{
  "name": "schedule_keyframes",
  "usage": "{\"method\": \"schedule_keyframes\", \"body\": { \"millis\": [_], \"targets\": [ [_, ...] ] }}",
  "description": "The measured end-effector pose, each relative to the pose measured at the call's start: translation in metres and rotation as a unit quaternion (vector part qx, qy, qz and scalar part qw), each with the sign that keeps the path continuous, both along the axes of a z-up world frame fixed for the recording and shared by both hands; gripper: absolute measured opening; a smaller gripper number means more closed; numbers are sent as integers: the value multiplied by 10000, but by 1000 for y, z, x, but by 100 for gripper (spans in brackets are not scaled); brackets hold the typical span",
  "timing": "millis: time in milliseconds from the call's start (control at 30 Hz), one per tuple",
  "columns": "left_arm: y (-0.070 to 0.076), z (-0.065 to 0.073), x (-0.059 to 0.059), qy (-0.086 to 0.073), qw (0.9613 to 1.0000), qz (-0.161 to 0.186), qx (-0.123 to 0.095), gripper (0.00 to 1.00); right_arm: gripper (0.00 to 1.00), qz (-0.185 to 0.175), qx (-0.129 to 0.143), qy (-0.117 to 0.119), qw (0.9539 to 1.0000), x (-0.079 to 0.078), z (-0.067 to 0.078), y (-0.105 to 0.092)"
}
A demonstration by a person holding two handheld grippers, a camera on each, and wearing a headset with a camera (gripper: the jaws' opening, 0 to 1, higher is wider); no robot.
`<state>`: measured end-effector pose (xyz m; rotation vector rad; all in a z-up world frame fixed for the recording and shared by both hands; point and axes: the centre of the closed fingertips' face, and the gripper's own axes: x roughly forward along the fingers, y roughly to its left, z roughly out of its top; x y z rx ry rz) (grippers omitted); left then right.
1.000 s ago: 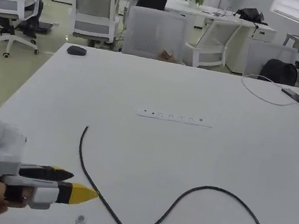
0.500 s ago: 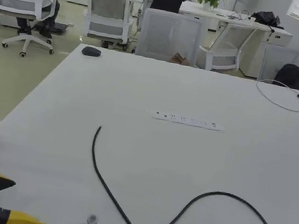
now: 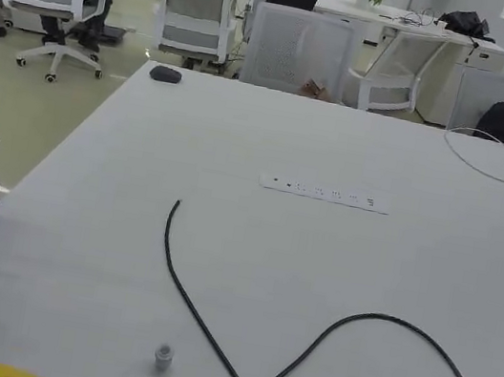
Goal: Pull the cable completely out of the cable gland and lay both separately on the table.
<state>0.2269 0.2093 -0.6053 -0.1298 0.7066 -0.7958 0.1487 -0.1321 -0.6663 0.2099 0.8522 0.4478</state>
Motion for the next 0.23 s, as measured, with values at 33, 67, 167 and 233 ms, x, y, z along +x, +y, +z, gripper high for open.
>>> {"method": "schedule_keyframes", "body": {
  "millis": [33,67,167,233],
  "targets": [
    [-2,0,-1,9,10000,-9,-18,79,64,-12,15,4,10000,0,0,0],
    [-4,-1,-2,33,10000,-39,-46,79,64,-27,29,4,10000,0,0,1],
    [-8,-4,-6,76,9999,-111,-67,79,63,-50,34,28,10000,0,-1,0],
    [-8,-5,-8,103,9998,-129,-73,79,63,-60,24,67,10000,0,-3,-1]
  ]
}}
